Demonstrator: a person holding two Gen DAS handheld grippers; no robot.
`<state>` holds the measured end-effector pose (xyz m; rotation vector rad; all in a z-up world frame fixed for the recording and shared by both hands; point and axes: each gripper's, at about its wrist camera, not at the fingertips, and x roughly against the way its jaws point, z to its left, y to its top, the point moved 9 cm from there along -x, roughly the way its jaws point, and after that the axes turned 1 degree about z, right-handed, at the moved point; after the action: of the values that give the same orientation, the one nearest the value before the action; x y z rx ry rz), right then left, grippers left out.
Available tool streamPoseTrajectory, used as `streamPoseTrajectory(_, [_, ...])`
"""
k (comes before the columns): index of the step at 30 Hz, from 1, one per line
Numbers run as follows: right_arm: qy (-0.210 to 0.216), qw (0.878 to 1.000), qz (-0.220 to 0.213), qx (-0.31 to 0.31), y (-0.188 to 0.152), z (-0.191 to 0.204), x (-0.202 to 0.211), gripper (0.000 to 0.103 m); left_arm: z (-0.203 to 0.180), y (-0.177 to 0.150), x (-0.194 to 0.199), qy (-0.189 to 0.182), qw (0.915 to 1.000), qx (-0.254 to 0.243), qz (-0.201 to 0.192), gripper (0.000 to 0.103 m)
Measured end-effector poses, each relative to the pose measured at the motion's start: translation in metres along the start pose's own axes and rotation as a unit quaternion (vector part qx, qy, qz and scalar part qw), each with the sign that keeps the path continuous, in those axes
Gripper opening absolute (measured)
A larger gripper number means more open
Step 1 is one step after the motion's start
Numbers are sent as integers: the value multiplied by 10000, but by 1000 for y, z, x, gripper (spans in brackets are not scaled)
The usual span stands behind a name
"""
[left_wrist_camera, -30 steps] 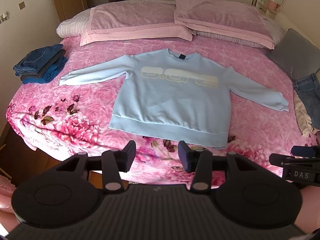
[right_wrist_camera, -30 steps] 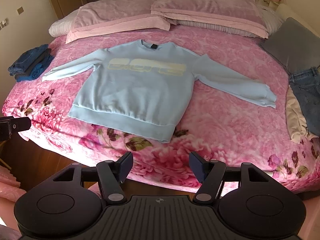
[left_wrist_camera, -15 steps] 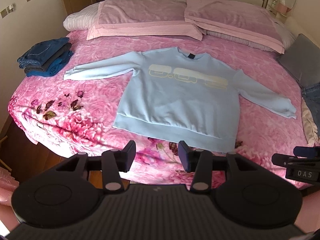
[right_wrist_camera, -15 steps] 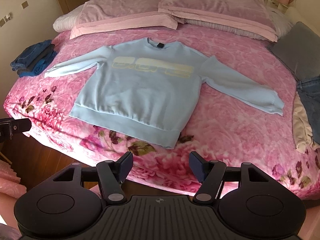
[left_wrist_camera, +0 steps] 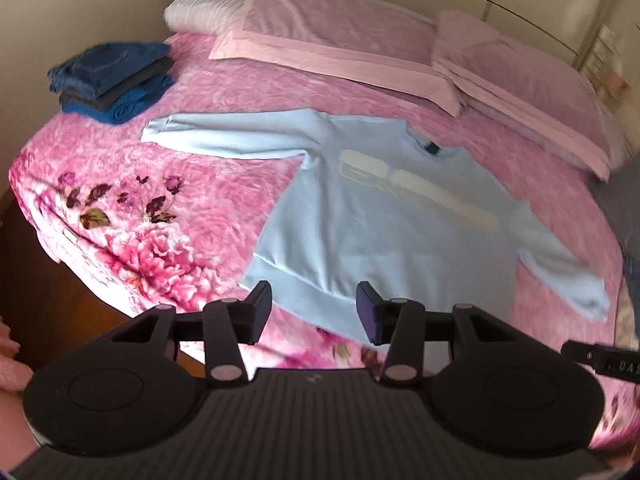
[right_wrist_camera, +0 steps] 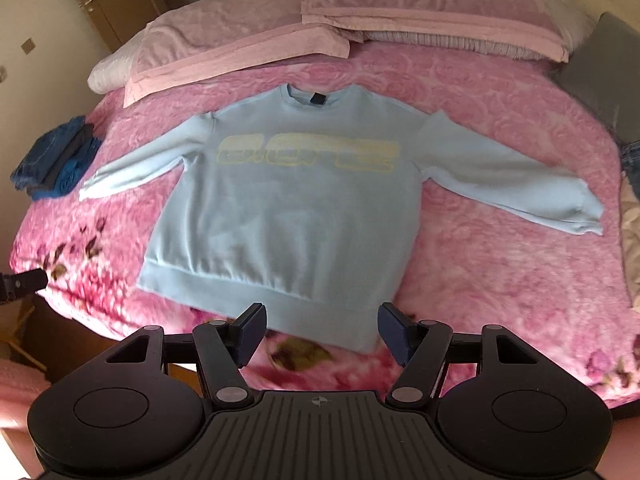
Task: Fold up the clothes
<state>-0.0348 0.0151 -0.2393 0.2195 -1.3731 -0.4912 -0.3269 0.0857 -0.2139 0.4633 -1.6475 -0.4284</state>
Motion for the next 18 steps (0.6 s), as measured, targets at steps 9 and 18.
streamPoseTrajectory(9, [-255,9953,150,-927,70,-4,-74,65,71,88,-98,-23,9968,674,424,42])
streamPoseTrajectory(18, [-1045,9789,329,-1725,132,-3,-148,65,166,178,-236,-61,9804,1845,691,43])
